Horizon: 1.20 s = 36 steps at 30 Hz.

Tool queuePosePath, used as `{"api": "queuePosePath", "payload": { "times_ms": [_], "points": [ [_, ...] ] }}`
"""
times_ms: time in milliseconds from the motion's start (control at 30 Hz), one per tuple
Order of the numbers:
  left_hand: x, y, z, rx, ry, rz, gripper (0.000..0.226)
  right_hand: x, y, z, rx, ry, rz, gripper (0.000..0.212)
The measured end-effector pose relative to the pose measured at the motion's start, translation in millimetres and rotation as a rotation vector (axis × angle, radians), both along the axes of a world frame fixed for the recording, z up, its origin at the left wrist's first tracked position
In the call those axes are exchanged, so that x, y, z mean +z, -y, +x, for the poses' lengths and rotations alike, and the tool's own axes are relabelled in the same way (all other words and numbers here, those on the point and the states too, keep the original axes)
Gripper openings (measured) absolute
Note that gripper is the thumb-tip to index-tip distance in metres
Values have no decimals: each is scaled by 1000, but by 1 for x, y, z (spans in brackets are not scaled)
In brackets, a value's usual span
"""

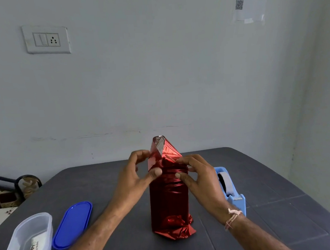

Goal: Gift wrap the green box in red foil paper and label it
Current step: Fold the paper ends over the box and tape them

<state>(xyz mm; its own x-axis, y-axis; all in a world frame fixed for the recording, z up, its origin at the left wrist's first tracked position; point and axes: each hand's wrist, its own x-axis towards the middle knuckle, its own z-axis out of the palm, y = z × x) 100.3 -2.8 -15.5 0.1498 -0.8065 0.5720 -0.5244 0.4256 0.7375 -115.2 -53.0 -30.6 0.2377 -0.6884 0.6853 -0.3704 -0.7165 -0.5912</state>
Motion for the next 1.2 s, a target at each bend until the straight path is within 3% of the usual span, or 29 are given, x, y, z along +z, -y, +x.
{"api": "queuePosePath", "payload": {
  "times_ms": [33,100,167,267,333,467,633,833,967,1133,1200],
  "points": [
    [-6,0,3,18,19,45,76,-1,1,0,2,5,9,34],
    [-14,-1,3,59,4,66,53,-1,2,-1,2,24,21,33],
    [-16,1,2,98,-13,10,32,-2,3,0,-3,48,35,33],
    [-16,6,-1,93,34,-63,20,-1,3,1,12,71,46,31],
    [-16,7,-4,71,55,-85,19,-1,3,0,31,77,50,35],
    [-14,6,-4,32,76,-85,39,2,5,-8,50,2,82,58],
    [-13,6,-2,-20,82,-35,41,18,10,-12,138,-86,165,86],
    [-7,5,0,-52,97,-44,44,37,15,-20,165,-111,91,81],
    [15,19,3,-105,183,-29,33,59,20,-24,297,-356,122,77],
    [44,63,14,-176,533,38,40,101,43,-26,418,-577,154,50],
    [52,80,19,-148,698,114,31,111,52,-26,395,-658,115,42]
  ]
}}
